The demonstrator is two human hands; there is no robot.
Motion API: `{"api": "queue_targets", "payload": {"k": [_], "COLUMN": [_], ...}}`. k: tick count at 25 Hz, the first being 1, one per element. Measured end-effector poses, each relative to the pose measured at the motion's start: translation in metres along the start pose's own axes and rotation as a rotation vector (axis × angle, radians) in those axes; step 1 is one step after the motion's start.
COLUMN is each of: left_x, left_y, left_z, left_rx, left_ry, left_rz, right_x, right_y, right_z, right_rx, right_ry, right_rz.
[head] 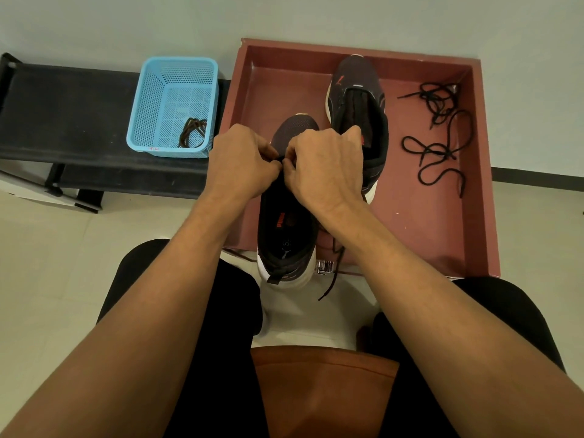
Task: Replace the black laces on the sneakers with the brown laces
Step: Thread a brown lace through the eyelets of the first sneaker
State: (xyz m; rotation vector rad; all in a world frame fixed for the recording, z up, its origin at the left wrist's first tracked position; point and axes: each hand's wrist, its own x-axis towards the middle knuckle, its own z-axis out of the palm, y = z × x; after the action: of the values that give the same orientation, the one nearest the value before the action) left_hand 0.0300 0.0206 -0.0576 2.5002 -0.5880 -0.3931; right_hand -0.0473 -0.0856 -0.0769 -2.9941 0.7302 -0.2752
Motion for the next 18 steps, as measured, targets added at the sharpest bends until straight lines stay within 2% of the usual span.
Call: {"api": "queue_targets", "payload": {"k": [8,13,18], "left_x": [0.0,0.004,0.004], "left_y": [-0.001,-0.004,-0.01], "left_z": [0.005,0.005,0.0], "left_rx": [-0.043,-0.087,-0.073], "left_ry": [-0.029,-0.101,-0.118], "left_rz": [-0.041,-0.096,-0.059], "right_x": [0.002,0.0,-0.002], "right_y": [-0.006,-0.01,-0.015], "right_z": [0.001,0.001,0.002], "right_rx": [-0.023,-0.037,-0.015], "right_ry": [-0.041,-0.025,-0.011], "right_rz": [0.006,0.014,0.011]}}
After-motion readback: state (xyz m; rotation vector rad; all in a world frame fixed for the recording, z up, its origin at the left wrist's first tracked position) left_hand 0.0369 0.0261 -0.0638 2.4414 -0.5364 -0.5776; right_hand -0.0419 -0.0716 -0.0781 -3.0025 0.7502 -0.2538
